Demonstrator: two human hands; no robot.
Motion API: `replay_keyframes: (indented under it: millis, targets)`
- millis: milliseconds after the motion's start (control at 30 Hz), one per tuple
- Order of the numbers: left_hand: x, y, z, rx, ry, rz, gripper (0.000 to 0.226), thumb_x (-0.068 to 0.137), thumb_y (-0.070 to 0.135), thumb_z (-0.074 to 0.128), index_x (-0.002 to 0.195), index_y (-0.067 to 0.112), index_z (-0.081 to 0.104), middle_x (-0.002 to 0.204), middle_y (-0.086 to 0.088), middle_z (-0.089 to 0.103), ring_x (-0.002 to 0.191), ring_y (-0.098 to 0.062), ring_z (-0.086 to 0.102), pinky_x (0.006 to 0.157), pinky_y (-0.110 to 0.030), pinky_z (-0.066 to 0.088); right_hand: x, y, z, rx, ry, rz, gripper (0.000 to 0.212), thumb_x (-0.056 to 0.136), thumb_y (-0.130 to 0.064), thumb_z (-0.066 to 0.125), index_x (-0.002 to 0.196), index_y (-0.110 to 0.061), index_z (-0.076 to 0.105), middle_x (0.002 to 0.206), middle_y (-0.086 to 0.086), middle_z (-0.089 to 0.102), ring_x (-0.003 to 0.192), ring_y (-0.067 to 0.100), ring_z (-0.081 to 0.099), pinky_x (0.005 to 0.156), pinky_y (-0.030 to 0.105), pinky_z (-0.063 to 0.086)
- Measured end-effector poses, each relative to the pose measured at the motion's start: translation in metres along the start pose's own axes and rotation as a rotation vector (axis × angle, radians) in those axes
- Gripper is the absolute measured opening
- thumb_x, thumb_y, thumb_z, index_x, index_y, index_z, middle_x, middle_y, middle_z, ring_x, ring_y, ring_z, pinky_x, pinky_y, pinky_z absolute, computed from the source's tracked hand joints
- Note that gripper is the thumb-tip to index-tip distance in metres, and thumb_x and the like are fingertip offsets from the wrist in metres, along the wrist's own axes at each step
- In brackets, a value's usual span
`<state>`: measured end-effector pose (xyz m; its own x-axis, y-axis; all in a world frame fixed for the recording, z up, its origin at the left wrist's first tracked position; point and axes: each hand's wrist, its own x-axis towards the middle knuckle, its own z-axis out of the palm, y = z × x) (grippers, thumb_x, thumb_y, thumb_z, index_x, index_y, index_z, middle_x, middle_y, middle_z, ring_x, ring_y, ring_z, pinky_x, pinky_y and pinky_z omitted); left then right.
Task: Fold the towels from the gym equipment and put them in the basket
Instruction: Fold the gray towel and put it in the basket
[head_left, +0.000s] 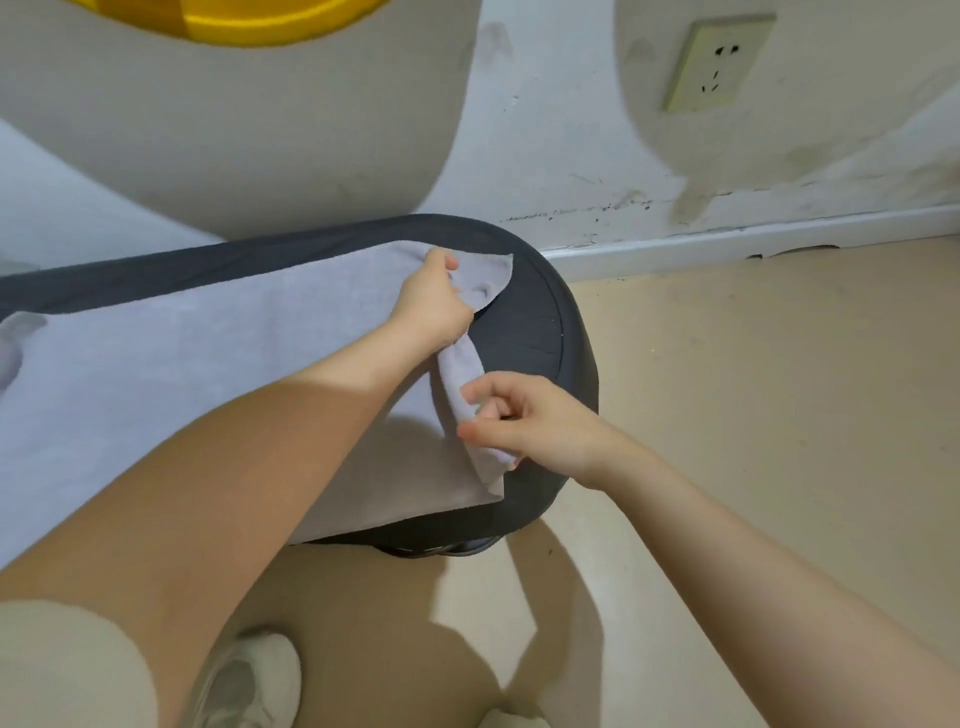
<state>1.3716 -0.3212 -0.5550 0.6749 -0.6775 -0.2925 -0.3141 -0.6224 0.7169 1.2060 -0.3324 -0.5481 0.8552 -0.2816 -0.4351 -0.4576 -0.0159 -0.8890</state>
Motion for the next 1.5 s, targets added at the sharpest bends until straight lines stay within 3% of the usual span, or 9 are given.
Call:
replay_keyframes:
  millis: [133, 300, 433, 533, 767, 967, 1233, 1367, 1500]
  targets:
    - [-0.022, -0.031, -0.030, -0.016, 0.037, -0.046, 0.062, 0.082, 0.011, 0.061, 0.137, 0.011, 0.031, 0.103, -0.004, 0.050, 0.091, -0.016, 0.050, 0.074, -0.023, 0.036, 0.042, -0.017, 0.000, -0.253, 0.257, -0.048, 0.019, 0.093, -0.026, 0.050, 0.091, -0.011, 0.060, 0.081, 0.006, 0.066, 0.069, 0.019, 0.061, 0.064, 0.030, 0.050]
    - [-0.058, -0.055, -0.020, 0.131, 0.018, -0.136, 0.064, 0.078, 0.029, 0.072, 0.127, 0.008, 0.037, 0.101, -0.005, 0.049, 0.096, -0.023, 0.053, 0.076, -0.029, 0.042, 0.090, -0.031, 0.000, -0.506, 0.327, -0.151, 0.048, 0.091, -0.010, 0.043, 0.137, -0.021, 0.033, 0.096, 0.007, 0.059, 0.087, 0.026, 0.056, 0.072, 0.036, 0.045]
    - [-0.072, -0.069, -0.020, 0.221, 0.022, -0.124, 0.017, 0.083, 0.018, 0.060, 0.089, 0.007, 0.048, 0.082, -0.005, 0.055, 0.077, -0.026, 0.052, 0.065, -0.030, 0.043, 0.107, -0.046, -0.005, -1.029, 0.313, -0.100, 0.063, 0.089, -0.004, 0.042, 0.144, -0.027, 0.021, 0.099, 0.010, 0.049, 0.081, 0.031, 0.049, 0.063, 0.035, 0.037]
    - [-0.077, -0.069, -0.031, 0.101, -0.029, -0.082, 0.035, 0.085, 0.009, 0.052, 0.059, 0.015, 0.030, 0.057, 0.002, 0.034, 0.055, -0.015, 0.034, 0.046, -0.016, 0.025, 0.117, -0.054, -0.012, -1.173, 0.312, -0.062, 0.036, 0.092, -0.003, 0.041, 0.126, -0.013, 0.046, 0.101, 0.015, 0.057, 0.079, 0.032, 0.052, 0.062, 0.034, 0.039]
    - [-0.096, -0.079, -0.081, -0.376, 0.011, -0.174, 0.037, 0.094, 0.014, 0.039, 0.059, 0.022, 0.033, 0.053, 0.006, 0.028, 0.036, -0.004, 0.027, 0.033, -0.013, 0.020, 0.136, -0.098, 0.011, -0.964, 0.532, -0.376, 0.030, 0.090, -0.004, 0.039, 0.113, -0.006, 0.057, 0.121, 0.015, 0.051, 0.100, 0.036, 0.052, 0.068, 0.039, 0.042]
    - [-0.126, -0.129, -0.146, -0.461, 0.069, -0.129, 0.019, 0.095, 0.023, 0.045, 0.078, 0.017, 0.051, 0.068, 0.005, 0.054, 0.061, -0.008, 0.049, 0.056, -0.015, 0.039, 0.171, -0.154, 0.096, -0.810, 0.482, -0.510, 0.037, 0.088, 0.001, 0.037, 0.114, -0.008, 0.062, 0.123, 0.013, 0.055, 0.111, 0.030, 0.051, 0.085, 0.040, 0.045]
    - [-0.168, -0.220, -0.216, -0.352, 0.232, -0.111, 0.036, 0.098, 0.023, 0.041, 0.091, -0.011, 0.051, 0.077, -0.011, 0.048, 0.072, -0.015, 0.044, 0.068, -0.029, 0.034, 0.220, -0.186, 0.237, -0.408, 0.331, -0.363, 0.035, 0.086, -0.022, 0.050, 0.079, 0.008, 0.065, 0.081, 0.023, 0.069, 0.080, 0.033, 0.065, 0.074, 0.037, 0.052]
    - [-0.174, -0.265, -0.243, -0.115, 0.304, -0.131, 0.034, 0.097, 0.023, 0.043, 0.066, 0.009, 0.038, 0.058, -0.003, 0.036, 0.055, -0.013, 0.036, 0.051, -0.015, 0.030, 0.244, -0.183, 0.289, -0.544, 0.335, -0.343, 0.033, 0.084, 0.000, 0.046, 0.109, -0.007, 0.065, 0.113, 0.014, 0.067, 0.109, 0.027, 0.059, 0.091, 0.026, 0.043]
    - [-0.179, -0.307, -0.255, -0.014, 0.378, -0.140, 0.017, 0.094, 0.028, 0.049, 0.085, 0.014, 0.049, 0.054, 0.004, 0.042, 0.055, -0.005, 0.043, 0.053, -0.019, 0.033, 0.264, -0.176, 0.324, -0.595, 0.338, -0.275, 0.048, 0.085, 0.000, 0.045, 0.132, -0.008, 0.049, 0.134, 0.014, 0.050, 0.125, 0.027, 0.046, 0.100, 0.028, 0.035]
